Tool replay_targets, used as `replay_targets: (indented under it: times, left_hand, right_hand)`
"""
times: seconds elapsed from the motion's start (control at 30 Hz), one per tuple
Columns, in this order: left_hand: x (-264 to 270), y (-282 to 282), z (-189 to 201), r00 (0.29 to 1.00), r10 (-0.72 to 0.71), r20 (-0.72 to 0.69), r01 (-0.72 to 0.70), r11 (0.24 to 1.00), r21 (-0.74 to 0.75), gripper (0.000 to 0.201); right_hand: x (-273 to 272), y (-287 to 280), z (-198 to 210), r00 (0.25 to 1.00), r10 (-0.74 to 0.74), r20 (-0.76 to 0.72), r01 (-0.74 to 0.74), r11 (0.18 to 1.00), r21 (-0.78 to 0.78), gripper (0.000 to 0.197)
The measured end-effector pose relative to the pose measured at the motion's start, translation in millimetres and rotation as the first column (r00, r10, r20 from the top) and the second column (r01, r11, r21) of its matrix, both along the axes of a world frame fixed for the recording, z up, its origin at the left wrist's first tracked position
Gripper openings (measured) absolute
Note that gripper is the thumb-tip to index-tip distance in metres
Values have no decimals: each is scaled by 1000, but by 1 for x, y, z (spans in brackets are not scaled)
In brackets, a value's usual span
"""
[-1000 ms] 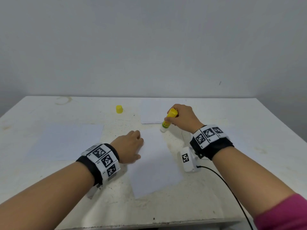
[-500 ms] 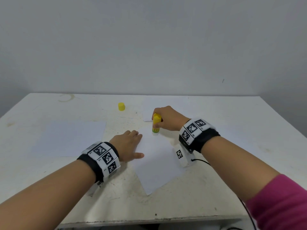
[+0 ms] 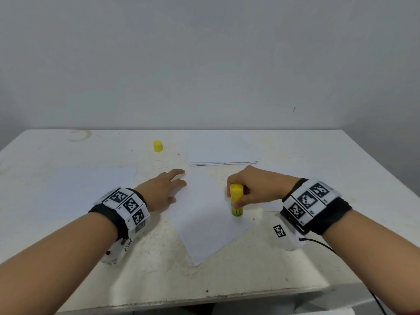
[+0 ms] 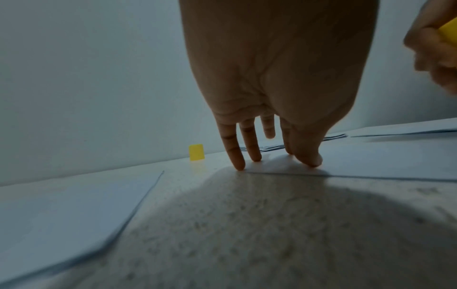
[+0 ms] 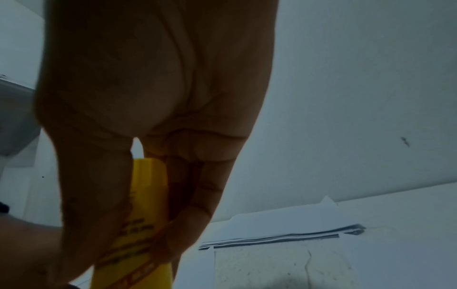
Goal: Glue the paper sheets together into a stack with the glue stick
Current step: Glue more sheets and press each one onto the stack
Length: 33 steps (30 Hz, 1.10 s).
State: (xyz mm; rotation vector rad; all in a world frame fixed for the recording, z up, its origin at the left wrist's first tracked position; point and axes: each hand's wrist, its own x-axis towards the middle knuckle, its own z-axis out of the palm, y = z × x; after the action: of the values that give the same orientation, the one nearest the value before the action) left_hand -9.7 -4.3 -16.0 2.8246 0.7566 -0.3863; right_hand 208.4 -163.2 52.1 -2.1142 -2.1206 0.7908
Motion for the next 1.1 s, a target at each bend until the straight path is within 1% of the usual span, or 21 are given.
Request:
replay_targets:
  times: [0.1,0.2,0.27,0.3,0.33,0.37,0.4,0.47,0.5,0.57,0.6,0.63,0.7,0.77,0.8,0.83,0.9,0.93,1.0,1.03,1.1]
  left_hand:
    - [-2,0,2,1000,5,-17,-5,1000,-11,67]
    - [-5,-3,7,994,3,-112,0,1000,31,65]
    - [-8,-5,10,989,20,-144,-11,998,61,61]
    - [-10,-6,12,990,29,-141,-18,997,72,59]
    - [-11,-7,13,990,32,-135,-21,996,81,56]
    - [-12,-7,13,991,29,-130,-18,996,92,51]
    - [-13,-7,13,991,24,-129,-10,994,104,48]
    - [-17,-8,11,992,19,-124,-5,994,112,50]
    - [-20,-8,8,993,27,-114,-16,995,101,53]
    - [-26,-7,3,995,50,-90,-43,996,78,56]
    - [-29,-7,1,994,61,-90,-56,996,67,57]
    - [-31,-7,-1,992,72,-102,-68,997,44,57]
    - [-33,-8,-2,984,95,-150,-102,994,-41,60]
    - [-33,-8,-4,975,102,-198,-124,987,-103,63]
    - [-33,-8,-4,972,100,-215,-127,985,-120,64]
    - [-33,-6,-6,968,99,-231,-132,982,-133,64]
    - [-32,-2,-7,959,106,-262,-148,978,-144,64]
    - [-31,-1,-7,955,114,-273,-160,976,-151,63]
    - [-28,1,-8,951,127,-282,-182,967,-177,63]
    - [-27,2,-8,950,131,-283,-188,964,-188,64]
    - [-27,3,-9,949,136,-284,-199,958,-206,65]
  right_hand:
    - [0,-6,1,999,39,18,-38,998,-44,19]
    - [7,-5,7,999,27,-24,-28,999,-22,19]
    - [21,0,14,976,-82,-200,99,992,80,18]
    - [27,2,18,928,-139,-347,195,972,132,18]
    - [32,5,21,846,-173,-504,293,941,171,19]
    - [35,6,23,739,-182,-649,384,905,184,20]
    - [36,9,23,610,-175,-773,458,874,164,23]
    - [32,16,16,326,-138,-935,548,833,68,32]
    - [28,22,10,184,-125,-975,574,819,4,32]
    - [15,36,-3,-61,-158,-986,590,791,-163,19]
    - [8,44,-11,-151,-210,-966,565,784,-258,18]
    - [1,51,-18,-195,-274,-942,518,786,-336,27]
    - [-11,66,-31,-176,-350,-920,420,819,-392,36]
    - [-24,83,-38,-117,-346,-931,390,846,-363,30]
    - [-31,94,-38,-66,-338,-939,411,848,-334,23]
    - [-37,106,-39,21,-329,-944,452,846,-285,15]
    - [-47,130,-40,271,-347,-898,537,829,-158,14]
    - [-51,143,-41,407,-368,-836,561,823,-89,19]
    - [-60,166,-42,666,-392,-635,550,833,61,28]
    - [-65,176,-42,750,-391,-533,525,843,119,32]
    - [-73,195,-42,827,-381,-413,483,858,177,41]
